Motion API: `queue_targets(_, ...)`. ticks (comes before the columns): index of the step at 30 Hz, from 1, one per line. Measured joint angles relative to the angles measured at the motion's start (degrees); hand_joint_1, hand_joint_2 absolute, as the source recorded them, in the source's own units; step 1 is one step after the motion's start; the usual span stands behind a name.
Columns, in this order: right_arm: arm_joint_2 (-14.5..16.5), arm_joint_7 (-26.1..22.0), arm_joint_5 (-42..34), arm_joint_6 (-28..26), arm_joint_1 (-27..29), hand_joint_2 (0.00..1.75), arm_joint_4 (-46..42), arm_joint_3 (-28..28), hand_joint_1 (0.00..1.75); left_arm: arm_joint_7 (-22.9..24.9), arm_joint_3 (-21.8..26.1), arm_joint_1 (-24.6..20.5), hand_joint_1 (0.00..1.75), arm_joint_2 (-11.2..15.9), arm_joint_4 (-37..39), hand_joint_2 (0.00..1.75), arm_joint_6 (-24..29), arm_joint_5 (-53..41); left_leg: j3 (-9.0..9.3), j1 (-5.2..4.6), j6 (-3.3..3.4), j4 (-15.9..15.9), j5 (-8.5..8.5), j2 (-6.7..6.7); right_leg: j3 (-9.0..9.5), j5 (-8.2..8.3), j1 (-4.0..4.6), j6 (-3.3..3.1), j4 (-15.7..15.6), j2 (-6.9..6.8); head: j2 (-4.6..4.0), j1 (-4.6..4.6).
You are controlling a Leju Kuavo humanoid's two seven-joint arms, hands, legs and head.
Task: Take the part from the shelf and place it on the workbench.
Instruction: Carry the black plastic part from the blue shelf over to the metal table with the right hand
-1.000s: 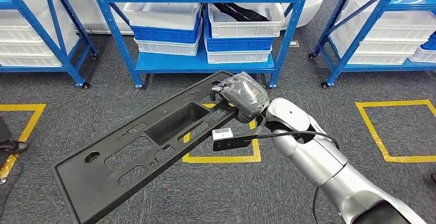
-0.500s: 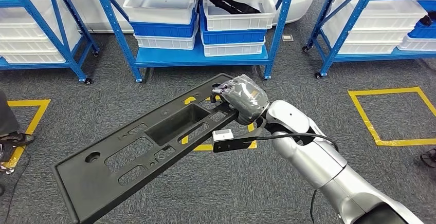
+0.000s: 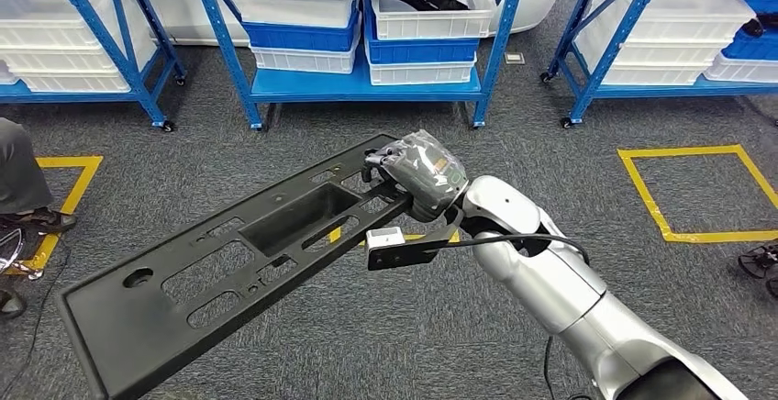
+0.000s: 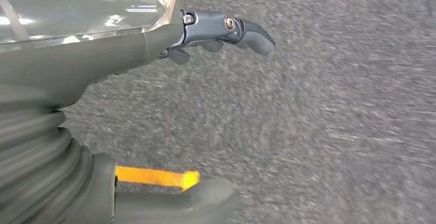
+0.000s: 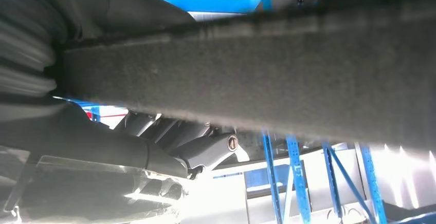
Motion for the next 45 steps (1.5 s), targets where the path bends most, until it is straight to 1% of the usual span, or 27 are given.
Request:
queue_targets(3,-0.03,-0.15,-0.07,0.09,0.05,1.75,0.21,0.02,1.75,0.02,0.26,0.02,0.0,0.07,0.01,1.75,0.03,0.26,-2.93,0.04,0.87,-0.17,2.58,0.29,-2.55,-7.41,-0.23,-0.73,8.95,0.13,0.0,0.31)
queue_targets(4,-0.02,-0.21,-0.08,0.13,0.05,1.75,0.29,0.04,1.75,-0.01,0.4,0.03,0.0,0.1,0.01,1.75,0.04,0.34,-4.02,0.05,0.8,-0.15,3.44,0.34,-2.88,-8.78,-0.37,-0.59,12.34,0.13,0.0,0.41)
queue_targets(5,0.01,-0.25,-0.08,0.16,0.06,1.75,0.37,0.1,1.75,-0.05,0.52,0.04,0.0,0.09,0.01,1.75,0.06,0.38,-5.18,0.07,0.7,-0.12,4.33,0.41,-2.65,-8.93,-0.52,-0.11,14.69,0.13,0.0,0.4)
queue_targets(6,0.04,-0.27,-0.09,0.21,0.06,1.75,0.46,0.2,1.75,-0.11,0.63,0.05,0.0,0.05,0.01,1.75,0.07,0.39,-6.31,0.11,0.55,-0.09,5.2,0.48,-1.7,-7.97,-0.66,0.58,15.4,0.13,0.0,0.41)
queue_targets(8,0.15,-0.29,-0.15,0.28,0.04,1.75,0.65,0.36,1.75,-0.23,0.79,0.06,0.0,-0.03,0.01,1.75,0.07,0.39,-8.43,0.23,0.04,-0.03,6.97,0.56,2.74,-5.44,-0.95,1.84,11.73,0.12,0.0,0.4)
queue_targets(9,0.28,-0.33,-0.22,0.3,-0.01,1.75,0.7,0.4,1.75,-0.3,0.84,0.07,0.0,-0.04,0.01,1.75,0.08,0.39,-9.29,0.2,-0.31,0.05,7.77,0.55,6.16,-5.56,-0.97,1.98,7.55,0.12,0.0,0.43)
queue_targets(11,0.63,-0.49,-0.46,0.3,-0.16,1.75,0.73,0.35,1.75,-0.41,0.88,0.12,0.0,-0.02,-0.01,1.75,0.11,0.37,-10.21,0.04,-1.07,0.06,9.32,0.57,11.25,-7.81,-0.69,1.31,-0.34,0.28,0.0,0.32)
queue_targets(12,0.77,-0.62,-0.6,0.31,-0.21,1.75,0.74,0.33,1.75,-0.46,0.89,0.15,0.0,0.02,-0.01,1.75,0.13,0.32,-10.36,-0.02,-1.41,-0.17,10.1,0.56,12.35,-8.78,-0.42,0.81,-2.56,0.36,0.0,0.23)
queue_targets(14,0.84,-0.88,-0.8,0.33,-0.1,1.75,0.8,0.34,1.75,-0.51,0.91,0.26,0.0,0.09,0.0,1.75,0.13,0.22,-10.6,0.24,-2.01,-0.68,11.12,0.5,11.6,-8.27,-0.58,-0.22,-2.84,0.28,0.0,0.05)
queue_targets(15,0.86,-0.98,-0.81,0.36,-0.04,1.75,0.83,0.39,1.75,-0.5,0.91,0.35,0.0,0.1,0.01,1.75,0.13,0.17,-10.99,0.42,-2.29,-0.18,10.13,0.42,11.12,-7.6,-0.73,-0.91,-2.74,0.2,0.0,0.03)
queue_targets(16,0.9,-1.04,-0.69,0.36,-0.03,1.75,0.86,0.43,1.75,-0.5,0.91,0.43,0.0,0.09,0.02,1.75,0.14,0.15,-11.61,0.56,-2.54,1.33,7.95,0.34,10.53,-6.88,-0.89,-1.62,-2.77,0.13,0.0,-0.01)
queue_targets(18,0.98,-1.14,0.07,0.18,-0.07,1.75,0.88,0.49,1.75,-0.57,0.91,0.48,0.0,0.1,0.02,1.75,0.23,-0.01,-13.3,0.63,-2.89,7.87,1.49,0.09,9.11,-5.4,-0.71,-2.63,-2.75,0.05,0.0,-0.06)
queue_targets(19,1.0,-1.2,0.63,-0.03,-0.04,1.75,0.88,0.53,1.75,-0.6,0.91,0.47,0.0,0.13,0.02,1.75,0.29,-0.12,-14.08,0.63,-3.02,11.97,-0.62,0.0,8.28,-4.72,-0.54,-2.87,-2.73,-0.02,0.0,-0.07)
queue_targets(20,0.99,-1.28,1.25,-0.37,0.08,1.75,0.88,0.61,1.75,-0.6,0.91,0.46,0.0,0.15,0.01,1.75,0.34,-0.27,-14.54,0.64,-3.09,15.56,-1.22,-0.06,7.48,-4.06,-0.4,-2.94,-2.7,-0.18,0.0,-0.06)
queue_targets(22,0.9,-1.56,2.37,-1.24,0.44,1.75,0.86,0.85,1.75,-0.38,0.91,0.45,0.0,0.16,0.02,1.75,0.37,-0.57,-13.18,0.64,-2.93,17.74,1.06,0.06,6.07,-2.99,-0.18,-2.88,-2.66,-0.66,0.0,-0.08)
queue_targets(24,0.74,-1.93,3.2,-1.93,0.7,1.75,0.63,1.0,1.75,-0.04,0.91,0.31,0.0,0.19,0.01,1.75,0.36,-0.77,-7.54,0.37,-2.21,11.87,2.53,1.39,5.17,-2.22,0.06,-2.61,-2.6,-1.27,0.0,-0.09)
queue_targets(26,0.53,-2.14,3.62,-2.26,0.72,1.75,0.24,0.99,1.75,0.2,0.91,-0.05,0.0,0.26,-0.02,1.75,0.37,-0.84,-1.55,-0.26,-1.29,3.84,1.02,3.38,4.86,-1.74,0.4,-2.22,-2.47,-2.12,0.0,-0.04)
queue_targets(27,0.44,-2.17,3.74,-2.36,0.69,1.75,0.07,0.99,1.75,0.29,0.9,-0.25,0.0,0.3,-0.03,1.75,0.37,-0.86,0.05,-0.58,-0.89,1.31,0.13,3.89,4.76,-1.53,0.51,-1.96,-2.41,-2.72,0.0,-0.06)
queue_targets(29,0.32,-2.17,3.9,-2.49,0.63,1.75,-0.09,1.0,1.75,0.4,0.9,-0.4,0.0,0.31,-0.03,1.75,0.37,-0.91,0.3,-0.64,-0.3,-0.49,0.01,3.12,4.48,-1.28,0.64,-1.3,-2.18,-3.87,0.0,-0.01)
queue_targets(31,0.25,-2.22,4.06,-2.51,0.62,1.75,-0.19,1.02,1.75,0.52,0.91,-0.24,0.0,0.22,-0.03,1.75,0.37,-0.88,-0.04,-0.38,0.33,-1.19,0.92,2.14,3.39,-2.64,0.56,-1.02,-0.1,-2.98,-0.01,0.08)
queue_targets(34,-0.08,-2.33,4.37,-2.52,0.82,1.75,-0.24,1.2,1.75,0.63,0.93,-0.16,0.0,0.14,-0.03,1.75,0.37,-0.83,-1.38,-0.25,0.79,-1.37,2.28,0.53,-0.8,-7.89,-0.05,-1.19,10.06,-0.57,0.0,0.2)
queue_targets(36,-0.29,-2.32,4.58,-2.54,1.11,1.75,-0.24,1.33,1.75,0.68,0.93,-0.04,0.0,0.07,-0.03,1.75,0.34,-0.84,-2.37,-0.22,0.66,-1.32,3.03,-0.71,-2.43,-9.78,-0.42,-0.65,14.92,-0.21,0.0,0.24)
queue_targets(37,-0.38,-2.32,4.69,-2.54,1.2,1.75,-0.24,1.35,1.75,0.72,0.93,0.05,0.0,0.02,-0.02,1.75,0.33,-0.84,-2.75,-0.18,0.48,-1.29,3.35,-1.35,-1.68,-9.47,-0.63,-0.11,14.27,-0.14,0.0,0.28)
queue_targets(38,-0.43,-2.32,4.77,-2.56,1.24,1.75,-0.24,1.36,1.75,0.76,0.93,0.13,0.0,-0.05,-0.02,1.75,0.33,-0.84,-3.01,-0.11,0.26,-1.23,3.61,-1.95,0.19,-8.4,-0.9,0.51,11.34,0.02,0.0,0.27)
queue_targets(40,-0.47,-2.32,4.86,-2.58,1.21,1.75,-0.25,1.35,1.75,0.8,0.93,0.12,0.0,-0.13,-0.02,1.75,0.33,-0.85,-3.5,-0.04,-0.33,-0.85,3.93,-3.08,5.16,-5.83,-1.41,1.46,2.81,1.45,0.0,0.29)
queue_targets(42,-0.49,-2.32,4.87,-2.61,1.21,1.75,-0.29,1.34,1.75,0.82,0.93,0.07,0.0,-0.09,-0.03,1.75,0.33,-0.87,-4.22,-0.07,-1.08,-0.45,4.28,-3.99,7.5,-4.72,-1.48,1.28,-1.68,2.73,0.0,0.26)
queue_targets(45,-0.48,-2.32,4.89,-2.63,1.2,1.75,-0.33,1.35,1.75,0.89,0.94,0.42,0.0,-0.11,-0.01,1.75,0.33,-0.89,-5.08,0.22,-2.15,-0.34,4.78,-4.7,7.29,-4.21,-1.31,0.04,-1.89,1.95,0.0,0.22)
